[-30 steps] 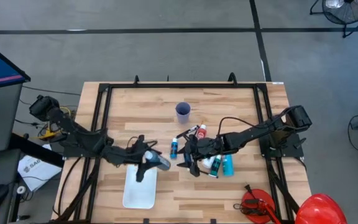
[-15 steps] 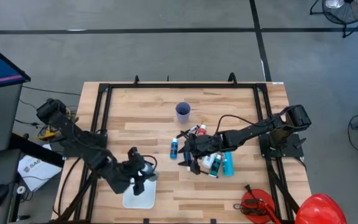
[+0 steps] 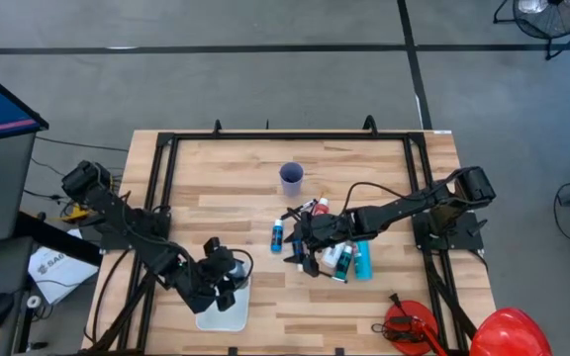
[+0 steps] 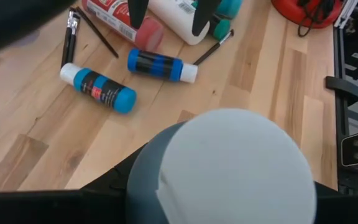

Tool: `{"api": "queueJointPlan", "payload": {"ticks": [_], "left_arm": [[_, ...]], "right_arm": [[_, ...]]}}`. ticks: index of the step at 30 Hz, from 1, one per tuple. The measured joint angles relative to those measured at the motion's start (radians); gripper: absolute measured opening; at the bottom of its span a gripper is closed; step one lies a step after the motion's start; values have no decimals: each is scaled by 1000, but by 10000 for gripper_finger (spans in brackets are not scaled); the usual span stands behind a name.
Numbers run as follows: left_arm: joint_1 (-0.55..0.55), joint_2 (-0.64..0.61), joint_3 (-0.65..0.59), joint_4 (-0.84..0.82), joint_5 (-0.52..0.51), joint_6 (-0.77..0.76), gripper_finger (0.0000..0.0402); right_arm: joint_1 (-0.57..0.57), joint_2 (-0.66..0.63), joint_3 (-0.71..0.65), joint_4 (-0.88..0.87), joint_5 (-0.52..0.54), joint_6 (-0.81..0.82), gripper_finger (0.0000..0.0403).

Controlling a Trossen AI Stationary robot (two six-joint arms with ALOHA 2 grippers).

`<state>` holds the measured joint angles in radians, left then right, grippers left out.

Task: Pick & Place Paint Supplies
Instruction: Put the black paint bottle into the white bin

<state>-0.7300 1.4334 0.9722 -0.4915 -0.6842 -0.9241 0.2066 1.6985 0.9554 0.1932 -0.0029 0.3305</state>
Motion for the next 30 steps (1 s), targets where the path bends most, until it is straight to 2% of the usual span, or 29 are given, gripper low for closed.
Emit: {"api": "queueJointPlan", "payload": {"ticks": [13,21,30], "left_arm": [[13,5,-65,12,-33,-49,184],[13,4,-143,128,-60,-46,184],[11,11,-151,166,-70,-28,184]], "right_arm": [[0,0,0,1,0,0,279],[0,0,0,2,0,0,279],[-2,0,0,2,3,-14,279]]}}
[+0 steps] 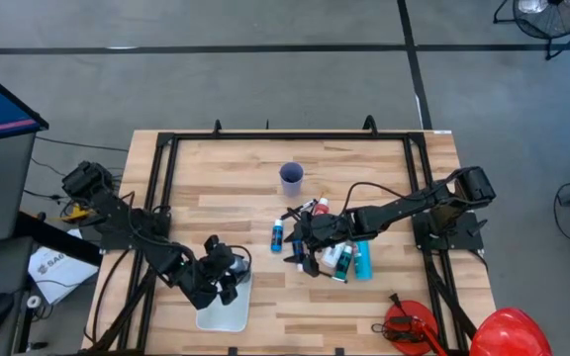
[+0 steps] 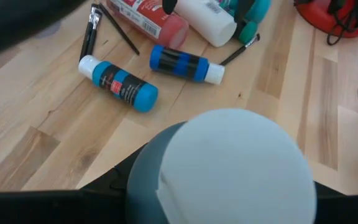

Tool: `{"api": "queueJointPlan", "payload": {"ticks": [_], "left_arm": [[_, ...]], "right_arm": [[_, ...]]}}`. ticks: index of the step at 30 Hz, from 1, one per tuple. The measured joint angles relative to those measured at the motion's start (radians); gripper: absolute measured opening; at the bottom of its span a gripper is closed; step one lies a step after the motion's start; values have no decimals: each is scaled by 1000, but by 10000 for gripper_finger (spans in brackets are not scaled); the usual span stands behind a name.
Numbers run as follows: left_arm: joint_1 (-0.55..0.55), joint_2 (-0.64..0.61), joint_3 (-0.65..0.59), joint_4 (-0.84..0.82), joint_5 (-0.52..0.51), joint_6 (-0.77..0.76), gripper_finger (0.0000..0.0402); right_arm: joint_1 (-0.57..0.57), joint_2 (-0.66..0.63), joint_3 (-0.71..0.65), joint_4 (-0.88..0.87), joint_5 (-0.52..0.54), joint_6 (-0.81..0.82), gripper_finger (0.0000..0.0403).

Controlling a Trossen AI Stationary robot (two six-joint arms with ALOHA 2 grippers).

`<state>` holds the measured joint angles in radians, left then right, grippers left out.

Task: Pick & Place Paint Supplies
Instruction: Put the black paint bottle into the white bin

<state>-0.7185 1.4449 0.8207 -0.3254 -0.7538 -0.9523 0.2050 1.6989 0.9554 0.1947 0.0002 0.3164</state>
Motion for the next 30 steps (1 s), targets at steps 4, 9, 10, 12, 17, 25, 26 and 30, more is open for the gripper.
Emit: {"api": "queueJointPlan", "payload": {"ticks": [4,9,10,12,17,25,26,30], "left_arm": [[5,41,0,5,18,1,185],[6,77,3,32,10,-2,185],[6,78,3,34,10,-2,185],[1,75,3,33,13,-2,185],[-35,33,3,36,44,-17,183],[-122,54,3,107,29,3,183],[-132,62,3,126,30,4,183],[-166,84,3,170,31,6,185]], "right_arm": [[-2,0,0,0,0,-2,279],[-4,0,0,0,0,-2,279],[-4,0,0,0,0,-2,279],[-4,0,0,0,0,-2,279],[-4,0,0,0,0,-2,279],[-4,1,0,-7,1,-13,279],[-4,1,0,-8,1,-13,279],[-4,1,0,-8,1,-13,279]]}}
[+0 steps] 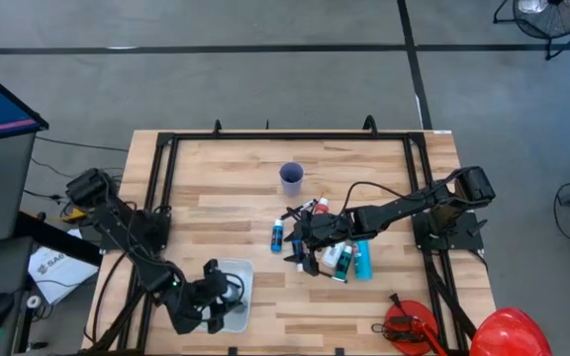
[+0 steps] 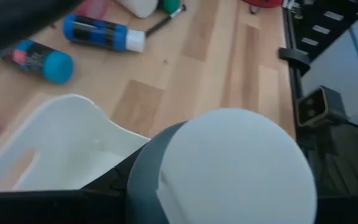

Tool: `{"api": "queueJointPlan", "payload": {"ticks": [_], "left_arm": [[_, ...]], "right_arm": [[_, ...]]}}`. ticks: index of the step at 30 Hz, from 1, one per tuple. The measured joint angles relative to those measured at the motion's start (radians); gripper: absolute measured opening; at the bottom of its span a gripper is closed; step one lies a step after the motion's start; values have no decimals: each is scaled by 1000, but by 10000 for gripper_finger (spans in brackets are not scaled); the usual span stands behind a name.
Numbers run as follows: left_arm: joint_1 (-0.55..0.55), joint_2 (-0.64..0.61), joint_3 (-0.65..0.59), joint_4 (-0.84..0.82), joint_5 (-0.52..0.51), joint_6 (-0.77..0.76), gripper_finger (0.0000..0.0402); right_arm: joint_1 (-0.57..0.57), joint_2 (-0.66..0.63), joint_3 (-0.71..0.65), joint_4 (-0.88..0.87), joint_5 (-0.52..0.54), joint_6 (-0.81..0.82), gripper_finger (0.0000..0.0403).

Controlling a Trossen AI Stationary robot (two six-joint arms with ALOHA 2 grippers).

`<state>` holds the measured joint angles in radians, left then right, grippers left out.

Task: Pick & Place Paint Supplies
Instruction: Put the black paint bottle into the white bin

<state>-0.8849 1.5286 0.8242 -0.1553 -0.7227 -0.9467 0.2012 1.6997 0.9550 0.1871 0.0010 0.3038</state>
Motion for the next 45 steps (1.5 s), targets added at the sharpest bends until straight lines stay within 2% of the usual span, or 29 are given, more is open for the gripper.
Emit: {"api": "queueJointPlan", "payload": {"ticks": [13,27,38,45], "left_arm": [[-52,17,9,68,15,0,185],[-51,115,81,74,25,44,190],[-51,114,81,72,42,25,251],[-50,109,81,69,118,-24,290]], "right_arm": [[-8,8,0,1,3,0,279],[-8,8,0,2,2,0,279],[-8,8,0,3,0,0,279],[-8,8,0,3,0,0,279]]}}
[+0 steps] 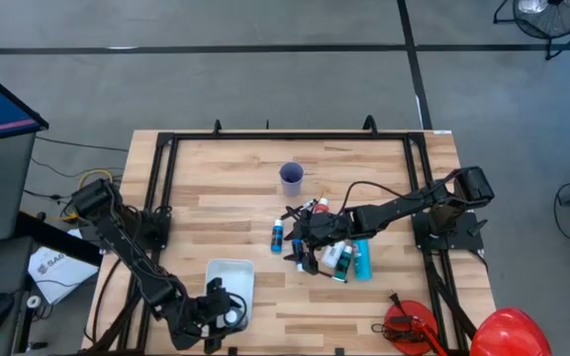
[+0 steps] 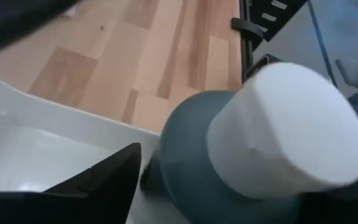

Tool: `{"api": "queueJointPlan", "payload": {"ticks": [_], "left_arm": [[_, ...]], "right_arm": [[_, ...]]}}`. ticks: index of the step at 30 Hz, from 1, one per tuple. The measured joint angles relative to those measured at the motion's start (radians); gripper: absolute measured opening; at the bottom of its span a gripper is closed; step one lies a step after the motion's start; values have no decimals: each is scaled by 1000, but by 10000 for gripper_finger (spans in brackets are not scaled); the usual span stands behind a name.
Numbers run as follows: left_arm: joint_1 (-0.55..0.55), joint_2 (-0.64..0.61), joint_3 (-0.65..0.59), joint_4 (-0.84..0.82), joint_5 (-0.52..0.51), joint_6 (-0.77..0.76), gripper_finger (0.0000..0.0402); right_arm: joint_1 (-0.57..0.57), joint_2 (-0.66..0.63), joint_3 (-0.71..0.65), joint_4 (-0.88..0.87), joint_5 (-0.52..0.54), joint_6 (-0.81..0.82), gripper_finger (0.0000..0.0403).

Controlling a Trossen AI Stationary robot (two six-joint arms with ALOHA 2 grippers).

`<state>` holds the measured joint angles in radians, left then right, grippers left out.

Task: Pick & Place Paint Supplies
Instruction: Put the black paint bottle into the white bin, then put the red paint bottle into the white bin

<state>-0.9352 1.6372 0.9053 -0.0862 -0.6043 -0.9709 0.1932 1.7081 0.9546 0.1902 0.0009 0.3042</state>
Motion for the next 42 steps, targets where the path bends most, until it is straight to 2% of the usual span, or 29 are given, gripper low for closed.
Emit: {"api": "queueJointPlan", "payload": {"ticks": [9,20,24,30,32,37,42], "left_arm": [[-9,-85,0,-3,10,-1,292],[-62,-211,-1,-7,-13,87,292],[-63,-243,-1,-6,-89,172,292],[-47,-269,-1,-7,-351,347,292],[-31,-270,-1,-4,-405,381,292],[58,-270,-1,-4,-422,441,292],[186,-270,-1,-3,-422,463,292]], "right_arm": [[0,-1,0,-1,0,0,279],[1,-1,0,-3,0,-5,279],[1,-1,1,-10,0,-24,279],[0,-23,1,-148,-1,-45,279],[0,-41,2,-219,-1,-53,279],[0,-91,2,-378,-1,-53,279],[-6,-137,2,-393,3,-21,279]]}}
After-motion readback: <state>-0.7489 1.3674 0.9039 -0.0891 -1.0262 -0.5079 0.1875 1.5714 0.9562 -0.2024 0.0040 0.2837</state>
